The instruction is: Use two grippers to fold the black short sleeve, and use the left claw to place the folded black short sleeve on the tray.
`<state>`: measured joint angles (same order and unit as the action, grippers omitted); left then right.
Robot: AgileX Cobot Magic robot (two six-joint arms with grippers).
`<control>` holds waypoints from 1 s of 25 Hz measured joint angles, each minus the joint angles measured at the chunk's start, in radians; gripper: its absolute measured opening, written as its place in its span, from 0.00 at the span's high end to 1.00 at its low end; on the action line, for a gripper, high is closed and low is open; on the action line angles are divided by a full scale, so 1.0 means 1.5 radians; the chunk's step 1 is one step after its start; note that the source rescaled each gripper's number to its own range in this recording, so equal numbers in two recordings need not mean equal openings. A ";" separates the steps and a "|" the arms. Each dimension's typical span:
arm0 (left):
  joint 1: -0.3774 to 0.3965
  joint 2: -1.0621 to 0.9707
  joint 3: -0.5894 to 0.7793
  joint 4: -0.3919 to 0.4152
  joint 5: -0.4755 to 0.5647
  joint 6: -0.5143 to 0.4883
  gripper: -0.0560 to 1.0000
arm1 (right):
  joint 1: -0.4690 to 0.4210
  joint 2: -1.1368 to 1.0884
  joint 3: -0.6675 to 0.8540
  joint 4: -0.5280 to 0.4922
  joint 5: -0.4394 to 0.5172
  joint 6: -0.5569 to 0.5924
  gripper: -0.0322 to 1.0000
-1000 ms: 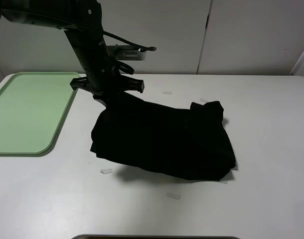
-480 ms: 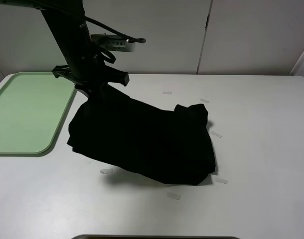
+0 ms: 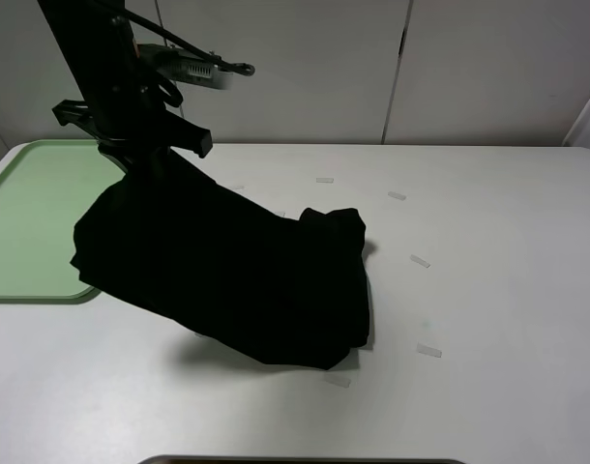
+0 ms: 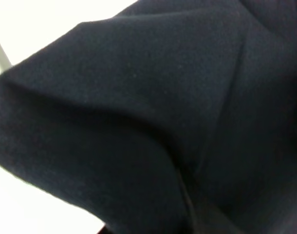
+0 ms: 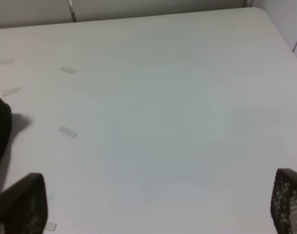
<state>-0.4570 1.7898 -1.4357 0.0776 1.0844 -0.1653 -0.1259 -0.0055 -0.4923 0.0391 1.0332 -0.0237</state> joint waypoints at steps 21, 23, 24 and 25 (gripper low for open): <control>-0.114 0.067 0.000 -0.111 -0.132 -0.134 0.89 | 0.000 0.000 0.000 0.000 0.000 0.000 0.00; -0.125 0.074 0.000 -0.111 -0.152 -0.145 0.89 | 0.000 0.000 0.000 0.000 0.000 0.000 0.00; -0.131 0.077 0.000 -0.111 -0.162 -0.152 0.89 | 0.000 0.000 0.000 0.000 0.000 0.000 0.00; -0.135 0.082 0.000 -0.112 -0.171 -0.160 0.89 | 0.000 0.000 0.000 0.000 0.000 0.000 0.00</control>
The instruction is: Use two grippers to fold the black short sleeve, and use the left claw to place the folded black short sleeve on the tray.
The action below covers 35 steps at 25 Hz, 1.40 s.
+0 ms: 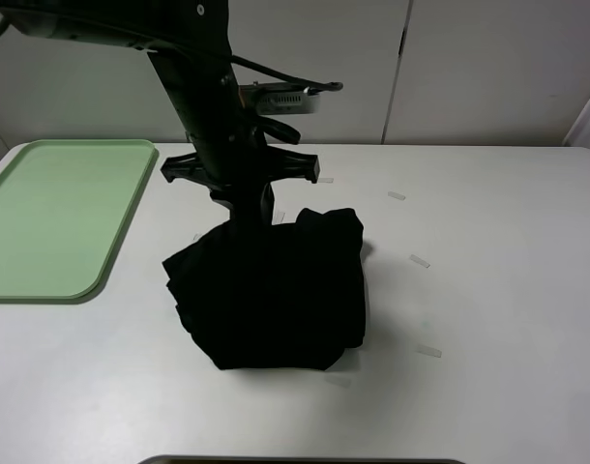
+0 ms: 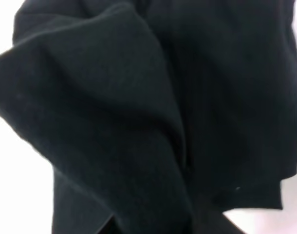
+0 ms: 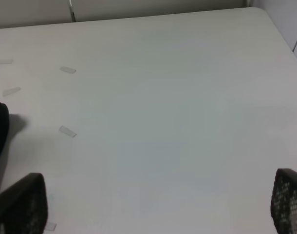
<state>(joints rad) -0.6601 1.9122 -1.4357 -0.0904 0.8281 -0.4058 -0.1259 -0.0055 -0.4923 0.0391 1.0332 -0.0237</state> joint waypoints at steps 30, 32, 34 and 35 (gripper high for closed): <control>-0.013 -0.023 0.000 -0.012 -0.125 -0.039 0.00 | 0.000 0.000 0.000 0.000 0.000 0.003 0.00; -0.011 -0.032 -0.003 0.004 -0.102 -0.042 0.00 | 0.000 0.000 0.000 0.000 0.000 0.003 0.00; -0.008 -0.032 -0.004 0.009 -0.090 -0.042 0.00 | 0.000 0.000 0.000 0.000 0.000 0.003 0.00; -0.008 -0.032 -0.004 0.009 -0.084 -0.043 0.00 | 0.000 0.000 0.000 0.000 0.000 0.003 0.00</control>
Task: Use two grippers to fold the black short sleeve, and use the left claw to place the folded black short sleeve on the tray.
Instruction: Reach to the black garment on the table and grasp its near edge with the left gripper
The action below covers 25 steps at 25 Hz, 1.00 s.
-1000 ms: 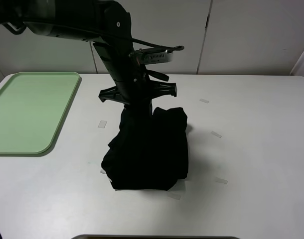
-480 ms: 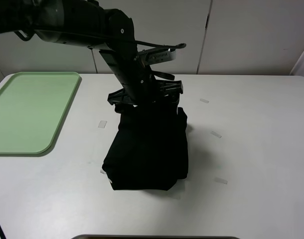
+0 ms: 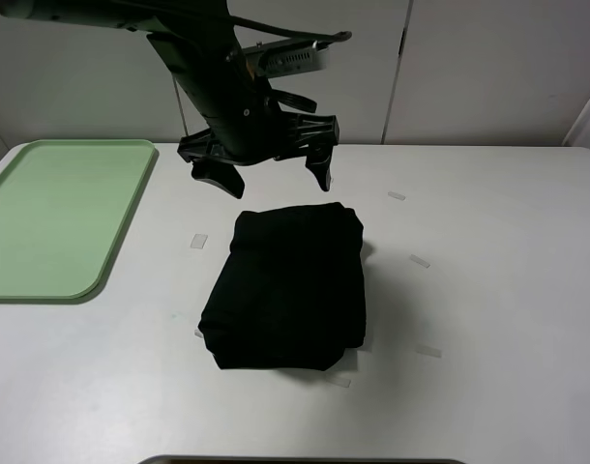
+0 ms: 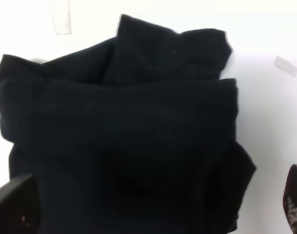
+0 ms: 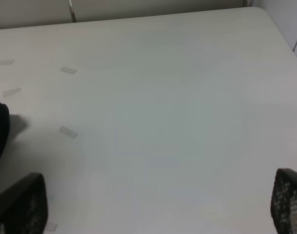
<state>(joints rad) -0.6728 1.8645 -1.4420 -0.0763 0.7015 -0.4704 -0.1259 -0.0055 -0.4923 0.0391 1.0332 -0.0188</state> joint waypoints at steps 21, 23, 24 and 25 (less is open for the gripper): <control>-0.010 0.179 -0.001 -0.006 -0.112 -0.018 0.00 | 0.000 0.000 0.000 0.000 0.000 0.000 0.00; -0.010 0.196 -0.001 -0.009 -0.127 -0.018 0.00 | 0.000 0.000 0.000 0.000 0.000 0.000 0.00; -0.010 0.202 -0.001 -0.010 -0.134 -0.018 0.00 | 0.000 0.000 0.000 0.000 0.000 0.000 0.00; -0.010 0.207 -0.001 -0.010 -0.140 -0.018 0.00 | 0.000 0.000 0.000 0.000 0.000 0.000 0.00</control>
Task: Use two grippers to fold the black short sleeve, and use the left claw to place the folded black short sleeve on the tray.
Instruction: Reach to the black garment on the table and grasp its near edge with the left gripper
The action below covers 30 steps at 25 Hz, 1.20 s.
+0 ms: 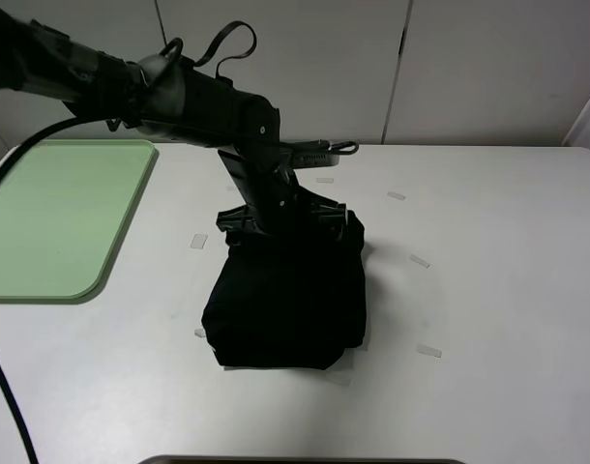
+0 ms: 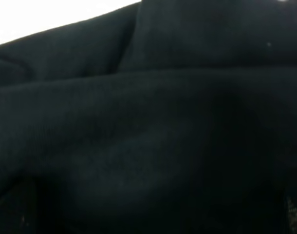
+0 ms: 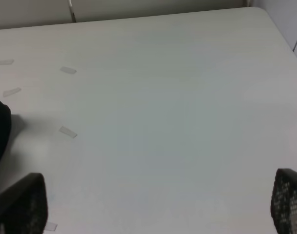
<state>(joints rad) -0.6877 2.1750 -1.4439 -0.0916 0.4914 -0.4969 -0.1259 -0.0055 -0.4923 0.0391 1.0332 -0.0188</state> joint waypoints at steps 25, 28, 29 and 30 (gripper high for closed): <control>0.067 -0.173 -0.041 0.072 0.306 0.031 0.00 | 0.000 0.000 0.000 0.000 0.000 0.002 0.00; 0.078 -0.192 0.028 0.061 0.278 0.041 0.00 | 0.000 0.000 0.000 0.000 0.000 0.002 0.00; 0.078 -0.195 0.050 0.057 0.267 0.042 0.00 | 0.000 0.000 0.000 0.000 0.000 0.002 0.00; 0.078 -0.197 0.069 0.051 0.257 0.044 0.00 | 0.000 0.000 0.000 0.000 0.000 0.002 0.00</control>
<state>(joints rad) -0.5703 1.8790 -1.3406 -0.0153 0.8772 -0.4315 -0.1259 -0.0055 -0.4923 0.0391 1.0332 -0.0164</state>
